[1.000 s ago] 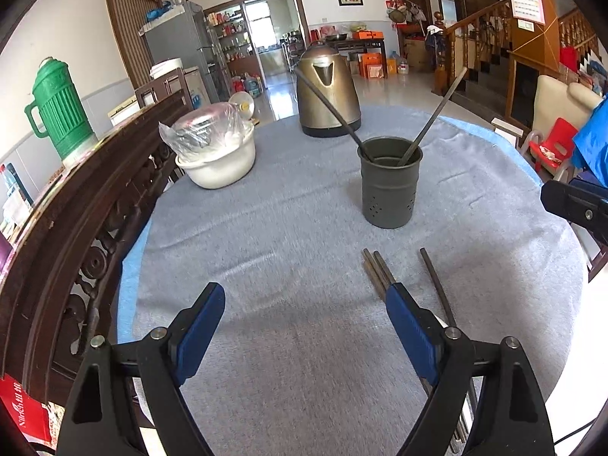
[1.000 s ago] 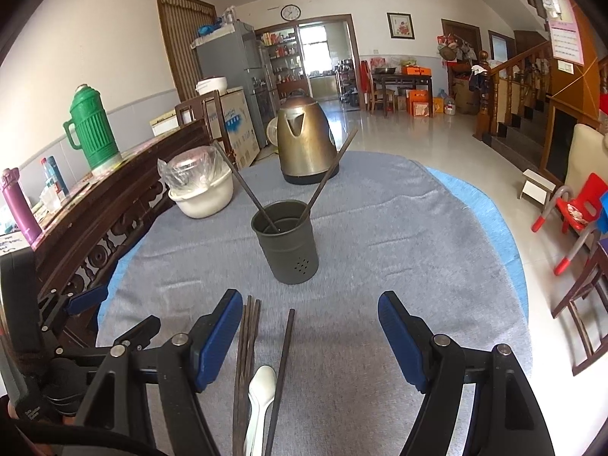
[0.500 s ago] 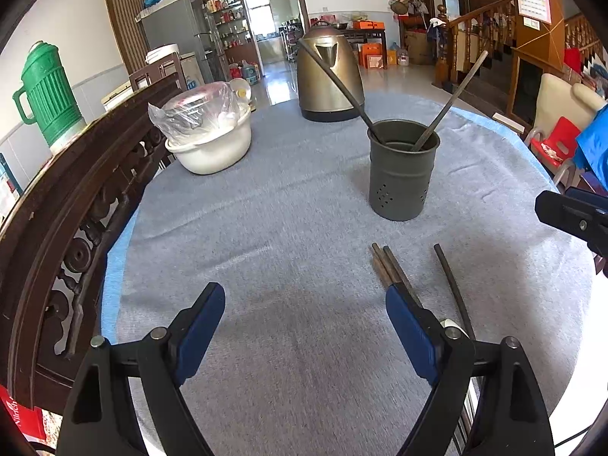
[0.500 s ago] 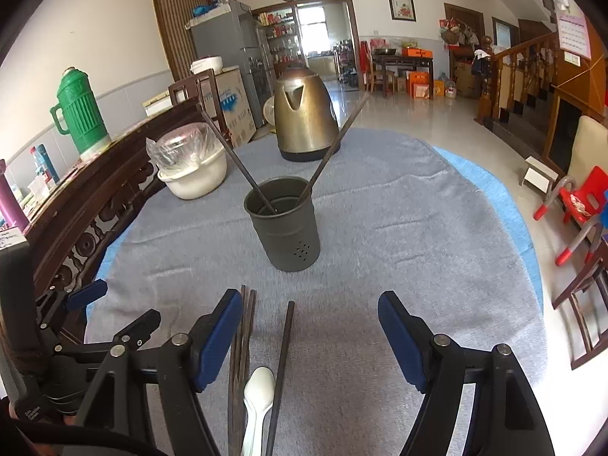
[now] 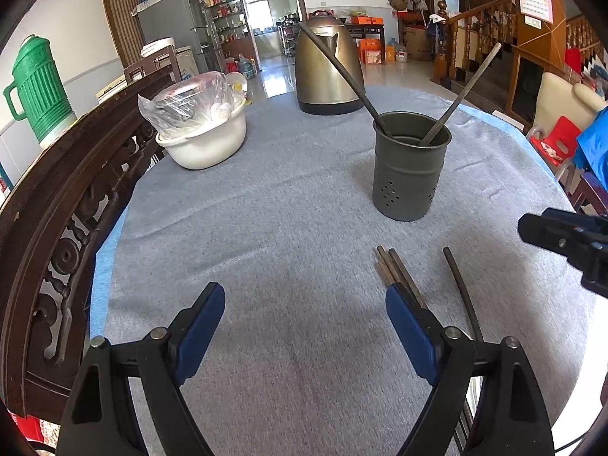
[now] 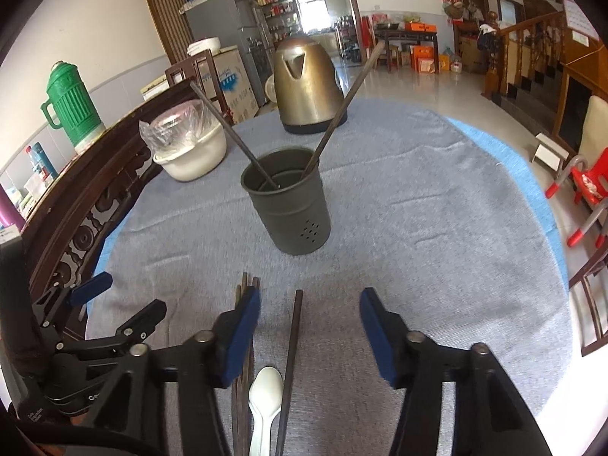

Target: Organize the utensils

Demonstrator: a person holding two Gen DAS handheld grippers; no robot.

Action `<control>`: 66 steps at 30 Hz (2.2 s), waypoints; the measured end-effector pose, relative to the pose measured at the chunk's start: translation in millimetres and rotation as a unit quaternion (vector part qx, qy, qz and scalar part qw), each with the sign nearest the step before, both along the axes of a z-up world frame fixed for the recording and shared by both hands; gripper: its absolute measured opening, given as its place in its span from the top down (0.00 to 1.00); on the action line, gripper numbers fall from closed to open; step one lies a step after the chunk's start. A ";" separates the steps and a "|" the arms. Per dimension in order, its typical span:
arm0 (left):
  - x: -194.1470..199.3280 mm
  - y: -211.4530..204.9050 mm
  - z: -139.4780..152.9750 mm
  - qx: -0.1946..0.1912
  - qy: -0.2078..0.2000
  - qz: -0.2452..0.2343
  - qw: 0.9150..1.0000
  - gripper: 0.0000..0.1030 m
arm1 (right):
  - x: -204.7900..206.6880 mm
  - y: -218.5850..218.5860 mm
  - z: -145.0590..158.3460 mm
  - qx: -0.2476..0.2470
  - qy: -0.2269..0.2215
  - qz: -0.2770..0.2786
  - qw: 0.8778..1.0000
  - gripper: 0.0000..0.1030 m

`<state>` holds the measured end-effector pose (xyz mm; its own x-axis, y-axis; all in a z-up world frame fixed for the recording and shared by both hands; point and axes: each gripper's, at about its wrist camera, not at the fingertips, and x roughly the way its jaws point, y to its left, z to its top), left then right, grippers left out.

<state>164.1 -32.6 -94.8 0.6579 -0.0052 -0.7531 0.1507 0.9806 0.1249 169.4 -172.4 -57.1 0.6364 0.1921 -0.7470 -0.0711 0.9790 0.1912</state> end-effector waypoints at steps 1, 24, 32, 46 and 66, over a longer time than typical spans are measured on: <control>0.9 0.2 -0.6 0.000 0.000 0.000 1.000 0.16 | 1.1 0.5 -1.5 0.000 0.003 0.001 1.000 0.49; 58.7 5.8 -44.0 -0.145 0.138 -0.052 0.978 0.37 | 58.8 18.6 -86.6 0.073 0.143 0.041 0.986 0.78; 90.1 -7.2 -54.4 -0.177 0.178 -0.080 0.965 0.51 | 55.2 13.9 -90.4 0.053 0.132 0.032 0.989 0.92; 124.5 -28.8 -76.2 -0.223 0.255 -0.113 0.934 0.90 | 47.0 -26.3 -80.3 0.092 0.118 0.005 0.989 0.92; 84.0 23.5 -16.6 -0.272 0.178 -0.117 0.938 0.92 | 24.4 -40.9 -47.4 0.134 0.056 0.000 0.989 0.92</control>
